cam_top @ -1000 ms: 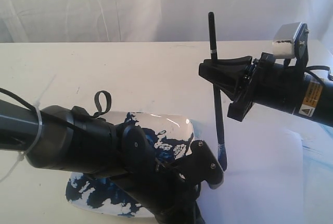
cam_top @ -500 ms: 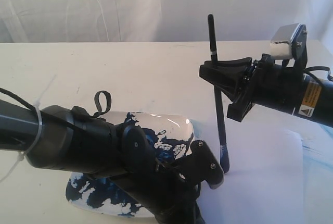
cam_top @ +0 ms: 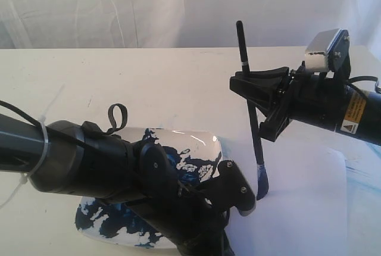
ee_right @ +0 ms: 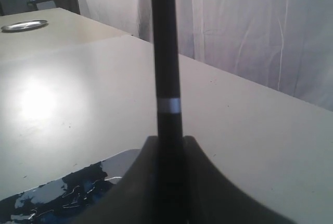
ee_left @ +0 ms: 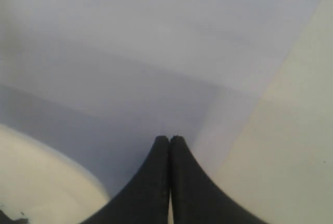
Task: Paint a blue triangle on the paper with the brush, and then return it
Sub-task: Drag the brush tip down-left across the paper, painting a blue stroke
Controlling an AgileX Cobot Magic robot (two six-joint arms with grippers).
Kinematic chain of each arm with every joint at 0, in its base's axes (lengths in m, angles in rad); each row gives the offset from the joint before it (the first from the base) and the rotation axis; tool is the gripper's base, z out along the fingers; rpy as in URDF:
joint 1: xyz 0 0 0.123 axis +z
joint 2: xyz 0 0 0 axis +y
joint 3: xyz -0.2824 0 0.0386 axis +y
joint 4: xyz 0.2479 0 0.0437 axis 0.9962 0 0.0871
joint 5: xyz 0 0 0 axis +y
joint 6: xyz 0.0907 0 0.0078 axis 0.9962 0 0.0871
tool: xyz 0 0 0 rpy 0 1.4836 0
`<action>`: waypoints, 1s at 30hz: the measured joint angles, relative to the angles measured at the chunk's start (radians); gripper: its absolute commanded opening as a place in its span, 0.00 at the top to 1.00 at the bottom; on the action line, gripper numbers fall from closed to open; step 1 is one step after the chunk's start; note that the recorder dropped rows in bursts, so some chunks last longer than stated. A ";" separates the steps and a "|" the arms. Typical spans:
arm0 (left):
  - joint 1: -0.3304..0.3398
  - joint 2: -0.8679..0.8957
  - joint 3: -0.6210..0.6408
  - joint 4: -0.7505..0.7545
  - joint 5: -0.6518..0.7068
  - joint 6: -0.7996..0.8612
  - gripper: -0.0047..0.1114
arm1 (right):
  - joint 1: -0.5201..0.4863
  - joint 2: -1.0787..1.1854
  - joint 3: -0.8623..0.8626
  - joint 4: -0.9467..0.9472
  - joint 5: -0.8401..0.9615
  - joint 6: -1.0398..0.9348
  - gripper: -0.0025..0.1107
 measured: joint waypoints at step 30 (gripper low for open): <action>0.000 0.000 0.000 0.000 0.000 0.000 0.96 | 0.000 0.000 0.000 0.158 0.139 -0.159 0.98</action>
